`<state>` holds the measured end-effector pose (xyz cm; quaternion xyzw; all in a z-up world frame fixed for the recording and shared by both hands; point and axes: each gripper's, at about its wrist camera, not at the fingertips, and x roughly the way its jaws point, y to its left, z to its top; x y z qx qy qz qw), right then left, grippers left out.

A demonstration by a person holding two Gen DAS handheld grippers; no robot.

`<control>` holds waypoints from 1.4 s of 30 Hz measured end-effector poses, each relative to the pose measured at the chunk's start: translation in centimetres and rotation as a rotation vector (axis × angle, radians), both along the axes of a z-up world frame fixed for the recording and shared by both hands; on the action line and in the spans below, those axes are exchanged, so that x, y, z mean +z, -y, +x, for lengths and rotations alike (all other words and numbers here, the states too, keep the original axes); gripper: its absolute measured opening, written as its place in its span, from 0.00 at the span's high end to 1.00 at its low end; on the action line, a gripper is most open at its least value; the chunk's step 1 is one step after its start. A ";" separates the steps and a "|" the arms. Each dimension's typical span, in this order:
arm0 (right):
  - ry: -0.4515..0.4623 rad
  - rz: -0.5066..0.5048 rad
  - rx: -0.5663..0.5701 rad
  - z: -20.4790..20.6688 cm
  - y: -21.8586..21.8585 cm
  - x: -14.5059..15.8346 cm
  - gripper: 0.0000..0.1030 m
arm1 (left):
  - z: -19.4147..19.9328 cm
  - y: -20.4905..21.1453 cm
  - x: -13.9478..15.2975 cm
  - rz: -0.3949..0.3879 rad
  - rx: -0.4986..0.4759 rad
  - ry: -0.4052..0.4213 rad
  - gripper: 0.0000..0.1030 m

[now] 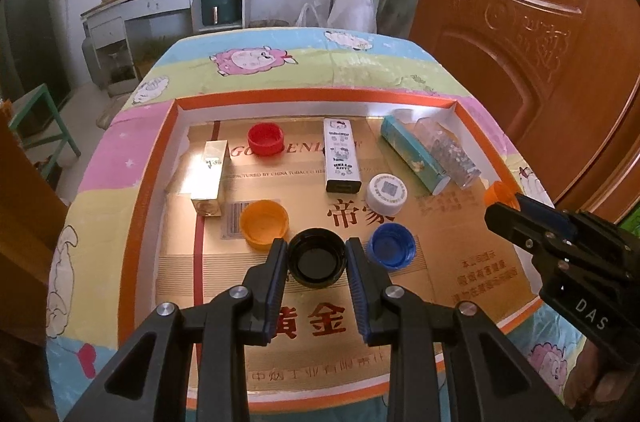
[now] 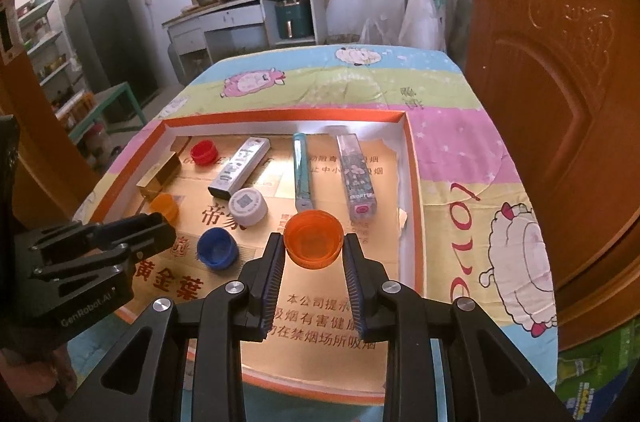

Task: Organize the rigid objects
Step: 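Carry the black cap with the left tool while the right tool carries the orange cap into the tray, then lower and release the black cap with the left tool while the right tool releases the orange cap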

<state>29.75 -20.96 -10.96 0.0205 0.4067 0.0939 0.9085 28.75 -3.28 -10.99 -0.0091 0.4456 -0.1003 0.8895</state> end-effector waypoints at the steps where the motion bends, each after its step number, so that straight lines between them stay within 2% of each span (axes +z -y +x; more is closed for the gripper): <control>1: -0.002 0.001 0.000 0.1 0.0 -0.1 0.71 | 0.1 0.1 -0.1 0.003 -0.001 -0.001 0.71; 21: -0.032 0.001 0.007 1.4 -0.3 -1.7 0.71 | 0.9 0.6 -1.3 0.009 -0.018 -0.024 0.71; 35: -0.054 -0.008 0.012 2.2 -0.4 -2.6 0.71 | 1.0 1.3 -1.6 0.033 -0.031 -0.003 0.71; 42: -0.059 -0.025 0.015 2.4 -0.7 -2.9 0.70 | 0.9 1.1 -1.6 0.013 -0.034 0.003 0.70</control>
